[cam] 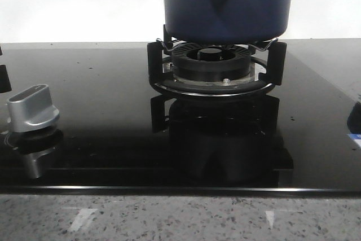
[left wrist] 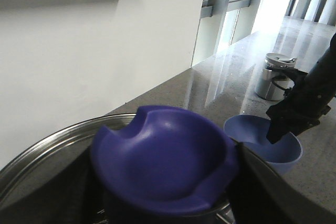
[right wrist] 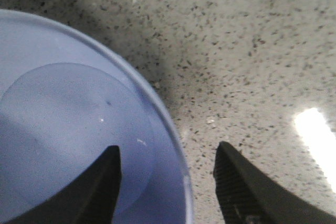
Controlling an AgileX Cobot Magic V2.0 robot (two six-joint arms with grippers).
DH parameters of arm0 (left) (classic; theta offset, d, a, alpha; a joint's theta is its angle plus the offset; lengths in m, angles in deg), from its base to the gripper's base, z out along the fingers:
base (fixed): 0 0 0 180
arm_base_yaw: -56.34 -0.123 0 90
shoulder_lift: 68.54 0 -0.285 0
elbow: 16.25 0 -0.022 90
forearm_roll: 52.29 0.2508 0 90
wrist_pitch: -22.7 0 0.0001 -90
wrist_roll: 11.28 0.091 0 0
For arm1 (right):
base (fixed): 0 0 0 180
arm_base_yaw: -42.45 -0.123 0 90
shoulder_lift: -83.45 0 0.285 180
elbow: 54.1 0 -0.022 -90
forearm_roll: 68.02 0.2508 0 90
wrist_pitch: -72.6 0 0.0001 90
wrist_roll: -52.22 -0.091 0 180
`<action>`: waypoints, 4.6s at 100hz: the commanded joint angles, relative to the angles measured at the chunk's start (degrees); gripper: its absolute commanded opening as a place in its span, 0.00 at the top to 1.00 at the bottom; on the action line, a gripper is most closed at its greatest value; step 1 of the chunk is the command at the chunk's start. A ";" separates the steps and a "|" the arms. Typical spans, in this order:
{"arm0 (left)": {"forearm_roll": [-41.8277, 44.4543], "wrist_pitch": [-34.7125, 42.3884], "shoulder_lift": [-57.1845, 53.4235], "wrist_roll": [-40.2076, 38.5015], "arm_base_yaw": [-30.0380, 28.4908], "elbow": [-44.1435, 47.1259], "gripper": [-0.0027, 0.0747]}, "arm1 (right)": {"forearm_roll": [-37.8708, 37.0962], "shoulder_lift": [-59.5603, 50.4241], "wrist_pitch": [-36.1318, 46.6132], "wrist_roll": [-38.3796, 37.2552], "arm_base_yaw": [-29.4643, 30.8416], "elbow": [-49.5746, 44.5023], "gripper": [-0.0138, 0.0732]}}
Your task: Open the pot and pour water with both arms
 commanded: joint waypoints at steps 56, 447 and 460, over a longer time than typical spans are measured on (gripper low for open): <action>-6.32 -0.50 -2.16 -0.03 -0.10 -1.52 0.64 | 7.44 2.09 3.64 2.98 0.46 0.52 0.93; -6.45 2.60 -2.16 -0.03 -0.10 -1.52 0.64 | -51.85 11.68 8.51 0.45 -49.01 41.20 0.89; -6.45 2.60 -2.16 -0.03 -0.10 -1.52 0.64 | -54.38 11.68 8.51 0.34 -49.27 41.20 0.89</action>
